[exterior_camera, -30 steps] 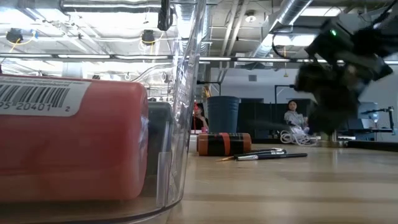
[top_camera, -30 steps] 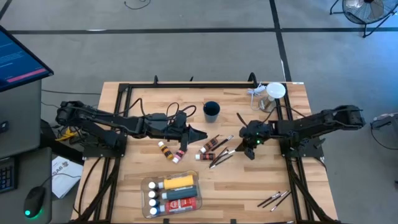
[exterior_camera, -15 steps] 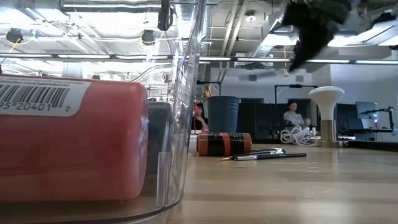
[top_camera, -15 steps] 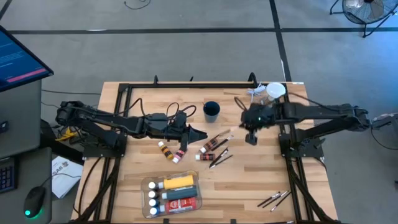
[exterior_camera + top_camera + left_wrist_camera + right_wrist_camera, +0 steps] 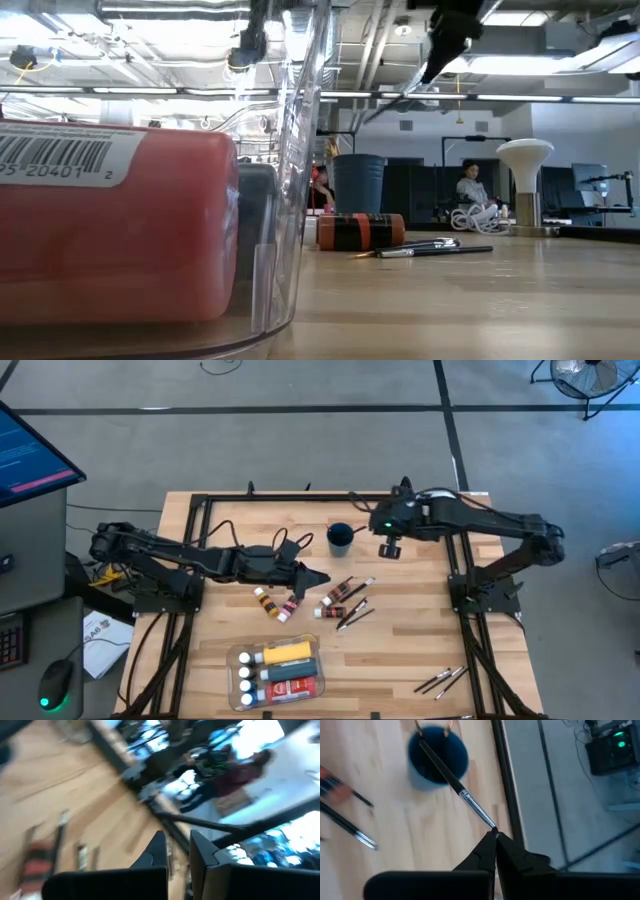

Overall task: Pick & Place Paint Supplies
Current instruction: Put the paint brush into the blue cup

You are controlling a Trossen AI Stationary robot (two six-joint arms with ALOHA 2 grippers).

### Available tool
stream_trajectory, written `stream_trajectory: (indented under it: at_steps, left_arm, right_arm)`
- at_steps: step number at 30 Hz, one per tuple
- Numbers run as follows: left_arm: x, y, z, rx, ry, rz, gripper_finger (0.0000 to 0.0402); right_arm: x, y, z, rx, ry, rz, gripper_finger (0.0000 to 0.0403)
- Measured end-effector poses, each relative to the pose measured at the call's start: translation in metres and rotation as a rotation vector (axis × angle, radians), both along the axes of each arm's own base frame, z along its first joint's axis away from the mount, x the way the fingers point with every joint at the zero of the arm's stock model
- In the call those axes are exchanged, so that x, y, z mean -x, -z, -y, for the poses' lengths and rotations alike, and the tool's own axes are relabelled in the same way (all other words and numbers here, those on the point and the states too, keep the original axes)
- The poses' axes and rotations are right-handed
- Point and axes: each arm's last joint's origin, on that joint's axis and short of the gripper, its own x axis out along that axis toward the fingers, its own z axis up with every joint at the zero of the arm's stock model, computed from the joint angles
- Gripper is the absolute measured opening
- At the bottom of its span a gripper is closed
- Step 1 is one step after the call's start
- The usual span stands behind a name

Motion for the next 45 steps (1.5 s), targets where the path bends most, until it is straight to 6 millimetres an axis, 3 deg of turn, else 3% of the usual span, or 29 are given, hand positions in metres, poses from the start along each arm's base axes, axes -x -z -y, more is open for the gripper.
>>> stream_trajectory:
  at_steps: [4,10,19,29,37,45]
  left_arm:
    - [0.002,0.005,-0.002,0.002,-0.07,-0.057,0.0]
    - [0.008,-0.002,-0.003,-0.018,-0.07,-0.036,0.0]
    - [0.027,-0.005,-0.006,-0.045,-0.088,-0.02,0.0]
    - [0.052,-0.009,-0.007,-0.05,-0.138,0.03,0.0]
    - [0.054,-0.009,-0.005,-0.067,-0.162,0.029,0.0]
    - [0.054,-0.01,-0.005,-0.066,-0.166,0.035,0.0]
  right_arm:
    - [-0.02,0.013,0.009,0.02,-0.016,-0.118,0.0]
    - [-0.042,0.035,0.017,0.108,-0.039,-0.282,0.0]
    - [-0.067,0.039,0.021,0.149,-0.063,-0.311,0.0]
    - [-0.075,0.036,0.021,0.12,-0.184,-0.331,0.0]
    - [-0.078,0.036,0.017,0.094,-0.21,-0.301,0.0002]
    - [-0.081,0.036,0.015,0.074,-0.207,-0.255,0.0065]
